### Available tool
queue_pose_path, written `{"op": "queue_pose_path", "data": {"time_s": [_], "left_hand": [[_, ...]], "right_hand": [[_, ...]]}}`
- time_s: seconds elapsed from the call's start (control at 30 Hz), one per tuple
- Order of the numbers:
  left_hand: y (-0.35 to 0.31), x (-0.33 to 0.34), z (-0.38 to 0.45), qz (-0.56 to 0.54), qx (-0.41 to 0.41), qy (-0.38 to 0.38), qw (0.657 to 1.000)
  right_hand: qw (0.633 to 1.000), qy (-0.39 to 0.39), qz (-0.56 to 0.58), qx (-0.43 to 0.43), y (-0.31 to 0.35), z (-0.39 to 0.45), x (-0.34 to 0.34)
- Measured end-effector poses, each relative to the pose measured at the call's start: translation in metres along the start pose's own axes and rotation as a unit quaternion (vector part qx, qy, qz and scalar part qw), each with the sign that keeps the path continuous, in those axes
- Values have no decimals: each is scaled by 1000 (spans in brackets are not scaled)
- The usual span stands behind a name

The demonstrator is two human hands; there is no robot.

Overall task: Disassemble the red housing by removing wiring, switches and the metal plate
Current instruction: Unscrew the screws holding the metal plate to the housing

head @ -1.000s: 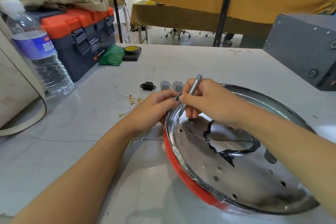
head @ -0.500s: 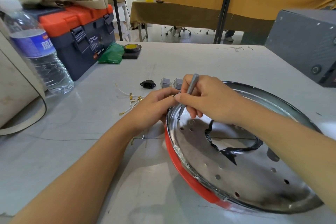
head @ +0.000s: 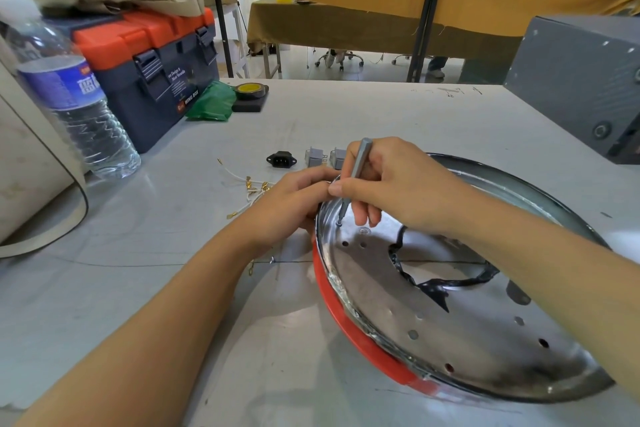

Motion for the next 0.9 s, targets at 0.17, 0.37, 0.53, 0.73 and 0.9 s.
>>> {"op": "queue_pose_path", "data": {"time_s": [0.17, 0.37, 0.53, 0.73, 0.9], "left_hand": [[3, -1, 2, 9, -7, 1, 1000], [3, 0, 1, -2, -14, 9, 1000], [2, 0, 1, -6, -12, 10, 1000], [3, 0, 1, -6, -10, 16, 1000], [3, 0, 1, -18, -6, 10, 1000]], "right_hand": [[1000, 27, -7, -2, 1, 3, 2], [998, 56, -3, -8, 2, 2, 3], [996, 81, -20, -19, 4, -1, 3], [998, 54, -14, 16, -1, 2, 2], [996, 45, 48, 58, -2, 2, 3]]}}
Point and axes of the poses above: each hand's wrist, its own z-axis towards the middle knuckle, its own x-axis out of the palm, y = z × x, the point moved 7 cm from there along z, towards the middle knuckle, and after that the axes turned 3 degrees about -z, right-handed, at the moved point
